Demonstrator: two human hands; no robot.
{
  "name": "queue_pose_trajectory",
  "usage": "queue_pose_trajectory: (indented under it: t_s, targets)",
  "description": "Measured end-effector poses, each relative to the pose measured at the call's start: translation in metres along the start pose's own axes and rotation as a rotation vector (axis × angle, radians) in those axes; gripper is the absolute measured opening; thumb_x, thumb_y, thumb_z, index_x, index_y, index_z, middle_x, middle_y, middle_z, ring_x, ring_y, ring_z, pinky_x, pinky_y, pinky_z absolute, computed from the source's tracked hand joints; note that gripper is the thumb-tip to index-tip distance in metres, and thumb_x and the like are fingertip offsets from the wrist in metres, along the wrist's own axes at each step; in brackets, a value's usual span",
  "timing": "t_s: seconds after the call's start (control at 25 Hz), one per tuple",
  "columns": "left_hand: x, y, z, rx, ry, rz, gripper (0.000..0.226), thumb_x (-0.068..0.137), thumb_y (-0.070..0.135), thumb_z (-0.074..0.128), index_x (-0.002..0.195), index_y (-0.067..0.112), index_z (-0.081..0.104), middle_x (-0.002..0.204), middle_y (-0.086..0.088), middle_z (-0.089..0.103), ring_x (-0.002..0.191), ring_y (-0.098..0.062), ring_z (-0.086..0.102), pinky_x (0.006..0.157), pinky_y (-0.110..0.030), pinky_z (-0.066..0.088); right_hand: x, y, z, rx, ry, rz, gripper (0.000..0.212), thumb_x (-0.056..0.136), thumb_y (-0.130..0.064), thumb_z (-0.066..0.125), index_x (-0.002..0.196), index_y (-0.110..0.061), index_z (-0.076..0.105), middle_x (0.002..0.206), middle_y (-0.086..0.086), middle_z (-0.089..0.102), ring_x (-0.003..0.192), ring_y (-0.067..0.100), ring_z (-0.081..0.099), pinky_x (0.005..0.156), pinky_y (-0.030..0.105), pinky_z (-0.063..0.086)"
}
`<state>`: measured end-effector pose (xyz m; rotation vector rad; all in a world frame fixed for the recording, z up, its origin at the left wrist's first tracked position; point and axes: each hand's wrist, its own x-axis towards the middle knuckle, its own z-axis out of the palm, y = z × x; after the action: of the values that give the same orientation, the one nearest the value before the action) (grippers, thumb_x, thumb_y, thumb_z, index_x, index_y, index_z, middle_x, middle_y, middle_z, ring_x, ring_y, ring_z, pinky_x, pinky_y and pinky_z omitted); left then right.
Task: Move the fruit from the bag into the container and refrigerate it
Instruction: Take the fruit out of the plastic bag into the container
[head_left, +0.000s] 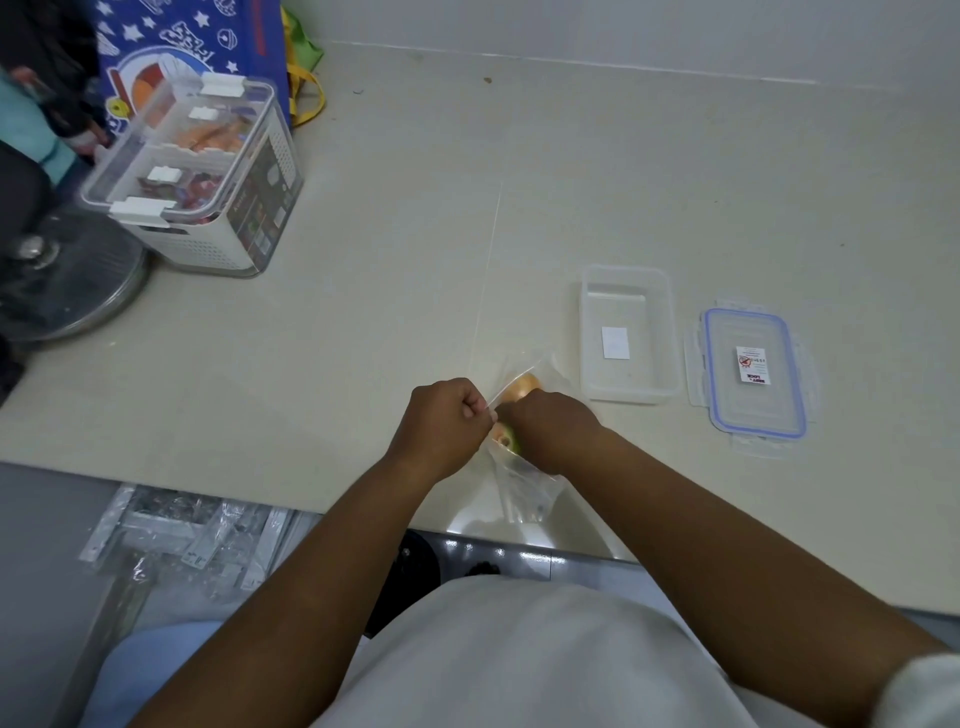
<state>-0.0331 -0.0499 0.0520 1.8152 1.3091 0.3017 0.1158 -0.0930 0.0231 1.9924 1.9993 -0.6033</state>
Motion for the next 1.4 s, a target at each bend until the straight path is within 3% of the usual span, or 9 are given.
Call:
queue_pose_trajectory:
  t_s: [0.2,0.4,0.52,0.64,0.8,1.04,1.12,1.28,1.4]
  targets:
    - [0.002,0.001,-0.002,-0.028,0.007,-0.023,0.014,0.082,0.019,0.071,0.073,0.011,0.065,0.069,-0.009,0.069,0.057,-0.018,0.068,0.069,-0.037,0.06,-0.02,0.013,-0.017,0.136,0.17,-0.081,0.054,0.077,-0.028,0.069,0.128,-0.027,0.053,0.103,0.009,0.066,0.092,0.03,0.062,0.071,0.033,0.049]
    - [0.005,0.004,-0.003,-0.055,0.04,-0.041,0.015,0.081,0.017,0.071,0.069,0.011,0.064,0.067,-0.008,0.07,0.046,-0.009,0.064,0.06,-0.03,0.058,-0.066,0.056,-0.056,0.644,0.474,-0.15,0.072,0.061,-0.029,0.088,0.125,-0.035,0.056,0.109,0.0,0.063,0.087,0.008,0.061,0.078,0.021,0.051]
    - [0.006,0.006,0.001,-0.059,0.042,-0.039,0.015,0.081,0.018,0.072,0.069,0.012,0.064,0.066,-0.007,0.07,0.046,-0.009,0.065,0.059,-0.028,0.057,-0.056,0.095,-0.06,0.741,0.665,0.1,0.069,0.061,-0.032,0.088,0.124,-0.032,0.059,0.113,-0.003,0.06,0.083,0.005,0.061,0.075,0.008,0.042]
    - [0.003,0.01,0.006,-0.051,0.035,-0.039,0.017,0.081,0.02,0.072,0.068,0.013,0.064,0.065,-0.006,0.07,0.045,-0.01,0.064,0.06,-0.028,0.057,-0.018,0.13,-0.044,0.539,0.455,0.411,0.069,0.068,-0.033,0.081,0.13,-0.023,0.053,0.119,0.007,0.061,0.105,0.027,0.06,0.081,0.028,0.043]
    - [0.002,0.011,0.006,-0.049,0.041,-0.054,0.017,0.081,0.022,0.072,0.068,0.014,0.064,0.063,-0.002,0.07,0.044,-0.008,0.064,0.055,-0.023,0.054,0.017,0.142,-0.015,0.272,0.208,0.425,0.049,0.078,-0.024,0.063,0.124,-0.015,0.049,0.113,0.016,0.059,0.098,0.036,0.058,0.072,0.034,0.043]
    - [-0.002,0.011,0.005,-0.058,0.052,-0.06,0.016,0.08,0.024,0.071,0.068,0.015,0.064,0.059,0.002,0.069,0.045,-0.007,0.064,0.055,-0.019,0.051,0.02,0.138,-0.012,0.192,0.19,0.402,0.058,0.088,-0.024,0.053,0.144,-0.021,0.039,0.13,0.015,0.053,0.114,0.036,0.055,0.09,0.04,0.048]
    - [-0.003,0.011,0.006,-0.069,0.055,-0.065,0.016,0.08,0.024,0.072,0.069,0.015,0.065,0.058,0.003,0.068,0.044,-0.007,0.063,0.054,-0.018,0.049,0.003,0.127,-0.026,0.254,0.343,0.402,0.058,0.089,-0.023,0.058,0.143,-0.017,0.04,0.136,0.015,0.051,0.119,0.037,0.052,0.094,0.043,0.048]
    - [-0.003,0.012,0.007,-0.083,0.068,-0.069,0.016,0.081,0.023,0.071,0.07,0.013,0.065,0.06,0.002,0.068,0.044,-0.006,0.063,0.055,-0.02,0.05,-0.05,0.062,-0.055,0.528,1.013,-0.041,0.027,0.084,-0.014,0.066,0.111,-0.011,0.067,0.103,0.006,0.07,0.088,0.014,0.064,0.083,0.017,0.048]
    - [-0.002,0.015,0.008,-0.064,0.084,-0.048,0.017,0.083,0.022,0.07,0.07,0.012,0.065,0.064,-0.004,0.07,0.046,-0.008,0.065,0.059,-0.024,0.056,-0.066,0.015,-0.053,0.516,0.67,-0.299,0.022,0.083,-0.008,0.058,0.101,-0.014,0.071,0.09,0.003,0.072,0.08,0.014,0.065,0.076,0.021,0.052]
